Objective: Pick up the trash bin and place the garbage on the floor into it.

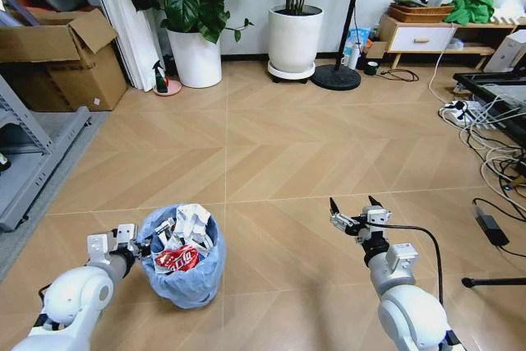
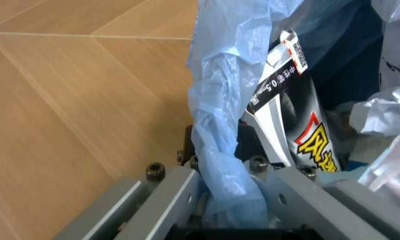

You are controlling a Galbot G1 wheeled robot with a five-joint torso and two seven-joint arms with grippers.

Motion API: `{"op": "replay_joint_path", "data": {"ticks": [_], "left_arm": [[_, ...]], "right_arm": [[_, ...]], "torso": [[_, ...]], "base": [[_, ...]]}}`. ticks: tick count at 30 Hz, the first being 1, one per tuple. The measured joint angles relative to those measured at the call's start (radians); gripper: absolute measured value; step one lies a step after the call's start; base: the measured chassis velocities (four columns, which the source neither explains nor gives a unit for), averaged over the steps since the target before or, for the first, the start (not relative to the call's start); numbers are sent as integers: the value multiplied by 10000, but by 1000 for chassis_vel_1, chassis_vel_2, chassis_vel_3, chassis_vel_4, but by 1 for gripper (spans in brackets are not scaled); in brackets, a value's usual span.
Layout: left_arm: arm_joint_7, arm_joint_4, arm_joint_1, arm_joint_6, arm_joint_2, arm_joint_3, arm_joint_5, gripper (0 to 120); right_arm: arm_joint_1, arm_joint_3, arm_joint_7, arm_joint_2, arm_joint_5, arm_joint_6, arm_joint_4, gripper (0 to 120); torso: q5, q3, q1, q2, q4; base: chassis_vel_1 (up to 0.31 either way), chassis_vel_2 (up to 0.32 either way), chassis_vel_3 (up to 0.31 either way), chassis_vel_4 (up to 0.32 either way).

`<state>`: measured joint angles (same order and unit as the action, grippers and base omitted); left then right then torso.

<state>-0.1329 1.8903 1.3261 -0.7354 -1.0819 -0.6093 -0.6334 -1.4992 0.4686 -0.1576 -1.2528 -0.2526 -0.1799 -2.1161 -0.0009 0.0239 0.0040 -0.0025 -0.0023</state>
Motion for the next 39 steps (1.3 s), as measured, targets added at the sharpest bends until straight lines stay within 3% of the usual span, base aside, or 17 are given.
{"op": "replay_joint_path", "data": {"ticks": [28,39], "left_arm": [[-41,-871,-620,0,-247,408,74,1],[-27,-913,-673,2,-228,437,219,43]], "right_arm": [[-25,149,-12,-14,0,110,50,100],[-7,184,-12,9,-60,131,51,100]], "torso": [[0,0,0,0,1],[1,0,0,0,1]], "base": [[0,0,0,0],[0,0,0,0]]}}
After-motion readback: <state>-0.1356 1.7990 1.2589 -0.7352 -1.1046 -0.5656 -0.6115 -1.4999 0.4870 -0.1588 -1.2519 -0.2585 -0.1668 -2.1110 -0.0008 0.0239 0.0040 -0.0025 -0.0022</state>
